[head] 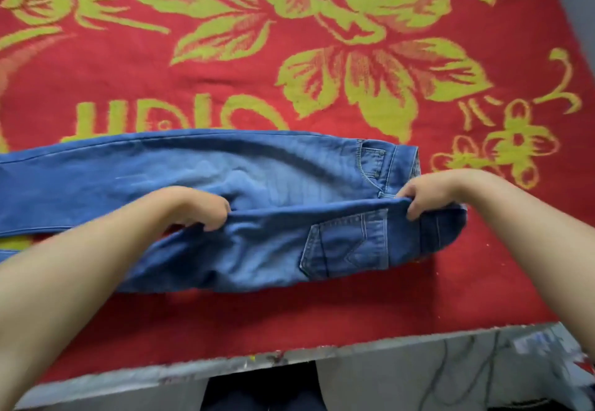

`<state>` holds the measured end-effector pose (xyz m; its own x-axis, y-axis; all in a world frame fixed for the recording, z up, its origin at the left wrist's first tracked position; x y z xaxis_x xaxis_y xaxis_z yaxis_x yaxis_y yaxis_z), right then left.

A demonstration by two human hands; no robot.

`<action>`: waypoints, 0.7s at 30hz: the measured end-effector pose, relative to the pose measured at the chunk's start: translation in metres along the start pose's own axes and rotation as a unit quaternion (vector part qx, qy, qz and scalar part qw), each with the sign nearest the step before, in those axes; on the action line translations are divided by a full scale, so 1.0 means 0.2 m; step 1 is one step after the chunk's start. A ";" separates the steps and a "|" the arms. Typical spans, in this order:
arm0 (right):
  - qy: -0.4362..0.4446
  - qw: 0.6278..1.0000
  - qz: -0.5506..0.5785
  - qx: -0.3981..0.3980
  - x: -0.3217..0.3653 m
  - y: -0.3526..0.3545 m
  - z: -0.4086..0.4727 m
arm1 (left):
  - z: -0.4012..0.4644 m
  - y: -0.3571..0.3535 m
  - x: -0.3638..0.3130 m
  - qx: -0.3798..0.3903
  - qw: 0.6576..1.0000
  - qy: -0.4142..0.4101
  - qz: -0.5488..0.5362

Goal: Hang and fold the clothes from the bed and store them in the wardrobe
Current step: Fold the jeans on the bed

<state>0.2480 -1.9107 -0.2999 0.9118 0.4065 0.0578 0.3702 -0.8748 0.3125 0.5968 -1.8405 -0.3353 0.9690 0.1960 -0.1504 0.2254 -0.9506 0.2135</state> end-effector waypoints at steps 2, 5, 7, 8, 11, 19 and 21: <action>-0.031 0.992 0.031 -0.119 -0.09 0.23 0.08 | 0.06 0.31 0.02 -0.097 0.995 0.014 0.016; -0.119 0.953 0.058 -0.273 -0.18 0.41 0.22 | 0.22 0.60 0.00 -0.222 0.975 0.007 -0.009; -0.186 0.902 0.079 -0.380 -0.22 0.42 0.27 | 0.30 0.68 0.02 -0.322 0.945 0.032 -0.050; -0.206 0.877 0.102 -0.422 -0.23 0.39 0.28 | 0.30 0.68 0.02 -0.385 0.920 0.038 -0.066; -0.236 0.812 0.250 -0.471 -0.31 0.17 0.30 | 0.27 0.54 -0.05 -0.531 0.840 -0.065 -0.085; -0.252 0.784 0.474 -0.311 -0.41 -0.26 0.40 | 0.45 0.12 -0.16 -0.439 0.896 -0.073 -0.001; -0.241 0.801 0.434 -0.335 -0.38 -0.21 0.39 | 0.45 0.12 -0.18 -0.448 0.891 -0.070 0.015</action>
<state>0.1775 -1.9249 -0.3914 0.7971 -0.5674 0.2065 -0.4706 -0.3694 0.8013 0.5591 -1.8923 -0.4113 0.9682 0.0821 -0.2364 0.2499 -0.3683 0.8955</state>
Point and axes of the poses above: each hand's wrist, its own z-axis towards the middle knuckle, its own y-axis out of the back of the hand, x = y × z, the point moved 7 cm from there along z, towards the middle knuckle, and after that the axes turned 10 degrees about -z, right-handed, at the moved point
